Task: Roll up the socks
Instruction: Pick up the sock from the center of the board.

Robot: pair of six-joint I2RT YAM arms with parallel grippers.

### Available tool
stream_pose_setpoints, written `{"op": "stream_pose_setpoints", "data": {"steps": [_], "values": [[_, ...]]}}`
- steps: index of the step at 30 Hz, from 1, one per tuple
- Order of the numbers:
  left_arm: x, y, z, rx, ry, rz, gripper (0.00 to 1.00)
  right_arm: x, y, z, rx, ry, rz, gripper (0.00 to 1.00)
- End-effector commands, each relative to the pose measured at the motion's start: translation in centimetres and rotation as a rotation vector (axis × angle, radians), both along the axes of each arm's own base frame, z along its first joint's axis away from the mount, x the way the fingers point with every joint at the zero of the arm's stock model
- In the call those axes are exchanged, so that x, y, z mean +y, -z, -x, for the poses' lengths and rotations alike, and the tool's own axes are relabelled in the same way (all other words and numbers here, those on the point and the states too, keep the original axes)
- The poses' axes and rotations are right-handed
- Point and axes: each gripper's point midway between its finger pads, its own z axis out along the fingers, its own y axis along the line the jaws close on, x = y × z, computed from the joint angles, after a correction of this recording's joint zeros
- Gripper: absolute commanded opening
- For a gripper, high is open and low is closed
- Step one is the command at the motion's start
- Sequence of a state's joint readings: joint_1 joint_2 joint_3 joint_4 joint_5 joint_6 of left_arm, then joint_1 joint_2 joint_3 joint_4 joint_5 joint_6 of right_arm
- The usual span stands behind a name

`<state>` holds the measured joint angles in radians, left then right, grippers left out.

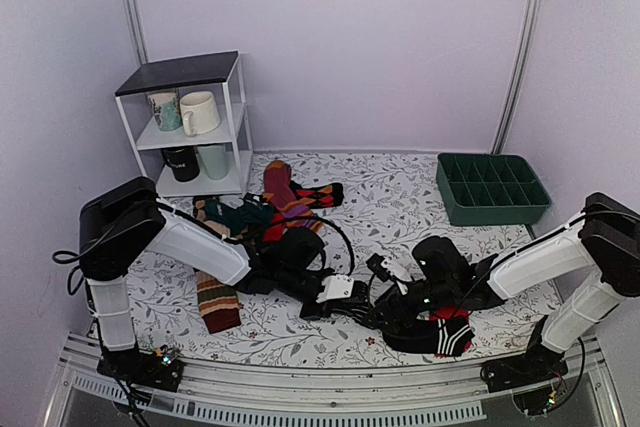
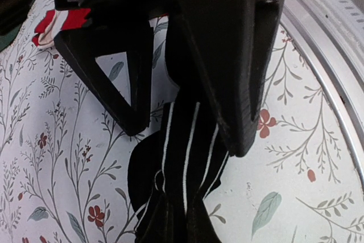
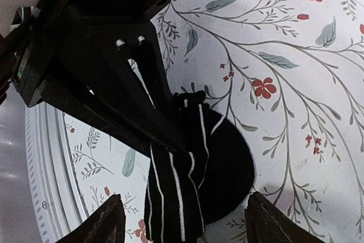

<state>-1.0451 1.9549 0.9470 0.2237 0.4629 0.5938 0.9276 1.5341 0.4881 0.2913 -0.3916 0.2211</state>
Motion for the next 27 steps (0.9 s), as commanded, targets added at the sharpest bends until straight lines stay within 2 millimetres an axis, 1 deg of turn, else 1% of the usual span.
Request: {"op": "stream_pose_setpoints", "data": {"steps": [1,5,9,14,18,21,24,27], "values": [[4.2,6.2,2.3,0.13,-0.015,-0.225,0.0,0.8,-0.3,-0.5,-0.039,-0.003,-0.06,0.73],[4.2,6.2,2.4,0.13,-0.015,-0.227,0.0,1.5,-0.2,-0.3,-0.024,-0.031,-0.077,0.73],[4.2,6.2,2.3,0.13,-0.016,-0.227,0.0,1.6,1.1,0.1,0.024,-0.04,-0.057,0.73],[4.1,6.2,2.3,0.13,-0.015,-0.227,0.0,1.4,2.1,0.6,0.064,-0.037,-0.045,0.72],[4.2,6.2,2.3,0.132,-0.017,-0.228,0.0,1.5,2.3,1.2,0.103,-0.057,-0.052,0.61],[4.2,6.3,2.3,0.132,-0.018,-0.229,0.0,1.0,2.7,1.7,0.125,-0.056,-0.042,0.56],[4.1,6.3,2.3,0.132,-0.016,-0.227,0.0,0.7,2.8,2.1,0.137,-0.055,-0.036,0.54],[4.1,6.3,2.3,0.133,-0.016,-0.229,0.0,0.5,3.4,2.2,0.155,-0.05,-0.023,0.46]]}}
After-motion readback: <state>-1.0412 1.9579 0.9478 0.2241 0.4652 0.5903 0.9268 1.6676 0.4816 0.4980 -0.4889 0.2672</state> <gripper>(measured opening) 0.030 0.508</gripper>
